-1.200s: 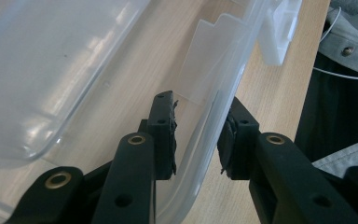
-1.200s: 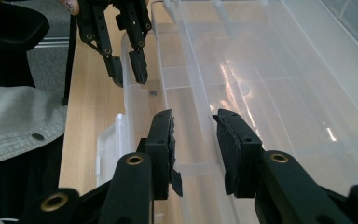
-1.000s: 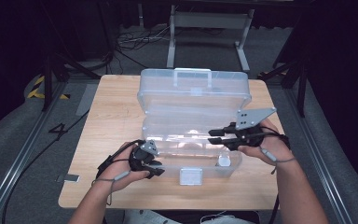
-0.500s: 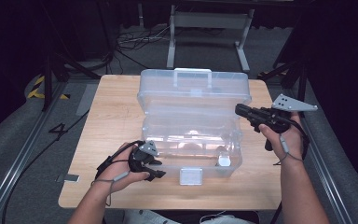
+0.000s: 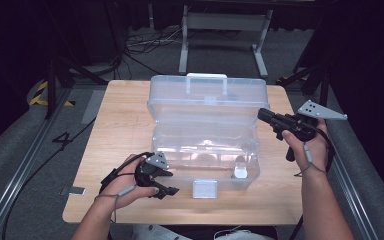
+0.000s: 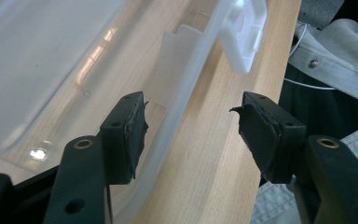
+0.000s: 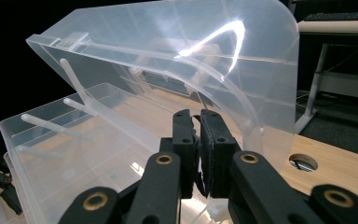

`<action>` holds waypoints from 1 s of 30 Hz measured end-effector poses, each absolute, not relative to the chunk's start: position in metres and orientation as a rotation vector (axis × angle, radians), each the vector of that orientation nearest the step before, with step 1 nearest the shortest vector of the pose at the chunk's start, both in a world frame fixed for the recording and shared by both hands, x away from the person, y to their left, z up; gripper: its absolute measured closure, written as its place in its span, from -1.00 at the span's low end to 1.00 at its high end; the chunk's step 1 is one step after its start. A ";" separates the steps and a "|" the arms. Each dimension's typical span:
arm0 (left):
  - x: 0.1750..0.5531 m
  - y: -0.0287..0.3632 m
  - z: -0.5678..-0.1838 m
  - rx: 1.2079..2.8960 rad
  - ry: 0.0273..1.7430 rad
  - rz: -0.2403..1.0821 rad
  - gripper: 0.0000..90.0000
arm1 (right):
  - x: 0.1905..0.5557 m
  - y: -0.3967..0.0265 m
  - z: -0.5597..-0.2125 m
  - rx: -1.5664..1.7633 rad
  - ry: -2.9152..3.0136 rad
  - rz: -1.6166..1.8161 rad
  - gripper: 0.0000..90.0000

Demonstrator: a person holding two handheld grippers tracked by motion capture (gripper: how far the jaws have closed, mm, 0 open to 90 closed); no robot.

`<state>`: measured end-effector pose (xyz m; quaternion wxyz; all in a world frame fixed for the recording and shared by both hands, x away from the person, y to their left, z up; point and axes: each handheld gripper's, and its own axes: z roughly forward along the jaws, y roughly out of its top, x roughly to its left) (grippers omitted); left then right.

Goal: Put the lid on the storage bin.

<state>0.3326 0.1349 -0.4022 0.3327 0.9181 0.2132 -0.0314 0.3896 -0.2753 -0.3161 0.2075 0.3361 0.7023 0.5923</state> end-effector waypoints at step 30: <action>0.324 0.165 -0.362 2.231 0.577 0.021 -0.01 | 0.384 -0.276 -0.314 0.930 1.983 1.625 0.88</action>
